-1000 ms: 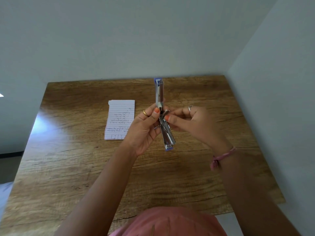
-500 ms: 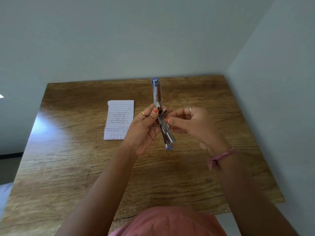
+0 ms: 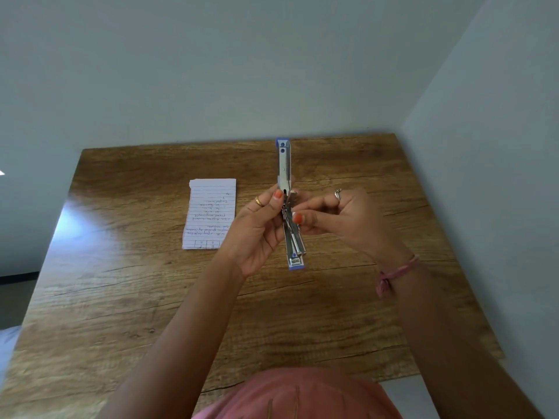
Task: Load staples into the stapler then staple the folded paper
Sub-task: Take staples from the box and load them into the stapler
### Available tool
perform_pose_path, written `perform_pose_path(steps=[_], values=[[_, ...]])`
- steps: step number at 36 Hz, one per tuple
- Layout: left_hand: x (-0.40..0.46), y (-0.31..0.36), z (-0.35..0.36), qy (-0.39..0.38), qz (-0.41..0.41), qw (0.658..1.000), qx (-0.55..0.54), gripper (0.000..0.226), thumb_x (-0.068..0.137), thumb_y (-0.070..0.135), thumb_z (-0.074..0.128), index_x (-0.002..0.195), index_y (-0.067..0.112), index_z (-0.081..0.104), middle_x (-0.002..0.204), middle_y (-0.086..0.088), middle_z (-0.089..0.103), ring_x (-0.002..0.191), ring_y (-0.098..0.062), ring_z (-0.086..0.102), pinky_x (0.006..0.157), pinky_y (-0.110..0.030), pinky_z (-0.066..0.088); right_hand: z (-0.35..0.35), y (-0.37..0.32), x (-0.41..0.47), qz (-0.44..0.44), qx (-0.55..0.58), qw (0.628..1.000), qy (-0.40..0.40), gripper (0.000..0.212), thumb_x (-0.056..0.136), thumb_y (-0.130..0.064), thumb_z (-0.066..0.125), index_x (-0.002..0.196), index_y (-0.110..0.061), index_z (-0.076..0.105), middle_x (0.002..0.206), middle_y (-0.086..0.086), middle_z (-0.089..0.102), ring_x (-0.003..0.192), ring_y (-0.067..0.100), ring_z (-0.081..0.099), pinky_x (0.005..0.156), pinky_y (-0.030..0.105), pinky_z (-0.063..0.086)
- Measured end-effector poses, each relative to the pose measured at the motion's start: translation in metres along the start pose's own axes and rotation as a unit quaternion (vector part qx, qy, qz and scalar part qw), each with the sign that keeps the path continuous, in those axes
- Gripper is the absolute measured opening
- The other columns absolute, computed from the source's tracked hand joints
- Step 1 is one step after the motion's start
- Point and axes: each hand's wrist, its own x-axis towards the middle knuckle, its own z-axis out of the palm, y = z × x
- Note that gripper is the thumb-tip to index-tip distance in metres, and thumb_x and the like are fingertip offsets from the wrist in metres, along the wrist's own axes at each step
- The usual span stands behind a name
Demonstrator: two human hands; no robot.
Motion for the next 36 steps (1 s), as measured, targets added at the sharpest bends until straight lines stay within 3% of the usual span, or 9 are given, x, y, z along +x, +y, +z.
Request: perform_pose_path(steps=[7, 11, 14, 18, 23, 29, 33, 36], values=[[-0.001, 0.001, 0.0, 0.006, -0.002, 1.0, 0.008, 0.023, 0.088, 0.015, 0.056, 0.104, 0.01, 0.072, 0.096, -0.007, 0.074, 0.079, -0.015, 0.072, 0.071, -0.029, 0.061, 0.001, -0.001, -0.001, -0.005, -0.064, 0.998, -0.023, 0.019, 0.084, -0.006, 0.069, 0.102, -0.002, 0.072, 0.103, 0.007, 0.074, 0.092, 0.02, 0.072, 0.079, 0.028, 0.058], [-0.001, 0.0, -0.002, 0.014, -0.001, 1.0, 0.016, 0.023, 0.088, 0.015, 0.057, 0.106, 0.008, 0.07, 0.099, -0.009, 0.073, 0.081, -0.016, 0.071, 0.079, -0.033, 0.058, 0.004, -0.008, -0.002, -0.015, -0.166, 0.986, -0.006, 0.017, 0.086, -0.01, 0.069, 0.103, -0.008, 0.073, 0.097, 0.001, 0.075, 0.086, 0.01, 0.072, 0.078, 0.024, 0.057], [-0.001, 0.0, -0.001, 0.023, -0.005, 0.999, 0.022, 0.026, 0.087, 0.015, 0.057, 0.109, 0.004, 0.067, 0.098, -0.009, 0.073, 0.08, -0.015, 0.071, 0.077, -0.03, 0.058, 0.006, -0.014, -0.002, -0.026, -0.257, 0.966, 0.011, 0.017, 0.085, -0.017, 0.071, 0.101, -0.015, 0.075, 0.095, -0.005, 0.074, 0.083, 0.0, 0.069, 0.077, 0.018, 0.054], [-0.001, 0.0, 0.001, 0.025, -0.014, 0.999, 0.027, 0.028, 0.088, 0.014, 0.056, 0.112, 0.003, 0.065, 0.095, -0.008, 0.073, 0.077, -0.014, 0.071, 0.071, -0.025, 0.06, 0.009, -0.021, -0.004, 0.001, -0.311, 0.95, 0.018, 0.016, 0.086, -0.021, 0.07, 0.101, -0.019, 0.076, 0.093, -0.006, 0.074, 0.085, 0.005, 0.067, 0.082, 0.028, 0.054], [-0.001, -0.001, 0.002, 0.019, -0.017, 0.999, 0.037, 0.025, 0.087, 0.014, 0.057, 0.108, 0.006, 0.068, 0.095, -0.007, 0.073, 0.079, -0.014, 0.071, 0.076, -0.026, 0.059, 0.013, -0.026, -0.006, 0.002, -0.374, 0.927, 0.029, 0.014, 0.087, -0.025, 0.068, 0.1, -0.023, 0.075, 0.088, -0.011, 0.073, 0.077, -0.001, 0.064, 0.069, 0.011, 0.046], [0.0, 0.0, 0.002, 0.026, -0.015, 0.999, 0.039, 0.026, 0.088, 0.015, 0.057, 0.109, 0.005, 0.067, 0.098, -0.008, 0.073, 0.081, -0.015, 0.071, 0.076, -0.026, 0.059, 0.017, -0.026, -0.007, -0.002, -0.367, 0.929, 0.052, 0.013, 0.086, -0.024, 0.07, 0.098, -0.023, 0.076, 0.088, -0.009, 0.074, 0.078, 0.001, 0.066, 0.073, 0.018, 0.05], [0.0, 0.0, 0.002, 0.029, -0.02, 0.999, 0.039, 0.027, 0.09, 0.014, 0.056, 0.113, 0.005, 0.065, 0.098, -0.008, 0.072, 0.082, -0.015, 0.071, 0.071, -0.026, 0.059, 0.017, -0.024, -0.008, -0.002, -0.359, 0.932, 0.051, 0.012, 0.085, -0.023, 0.07, 0.097, -0.024, 0.076, 0.088, -0.009, 0.074, 0.076, -0.002, 0.065, 0.069, 0.008, 0.047], [0.0, 0.0, 0.004, 0.032, -0.026, 0.998, 0.036, 0.027, 0.089, 0.013, 0.056, 0.113, 0.004, 0.065, 0.097, -0.008, 0.072, 0.08, -0.015, 0.071, 0.067, -0.025, 0.058, 0.017, -0.025, -0.009, 0.002, -0.374, 0.926, 0.044, 0.014, 0.085, -0.022, 0.07, 0.098, -0.023, 0.075, 0.09, -0.008, 0.074, 0.077, 0.0, 0.066, 0.073, 0.013, 0.05]])
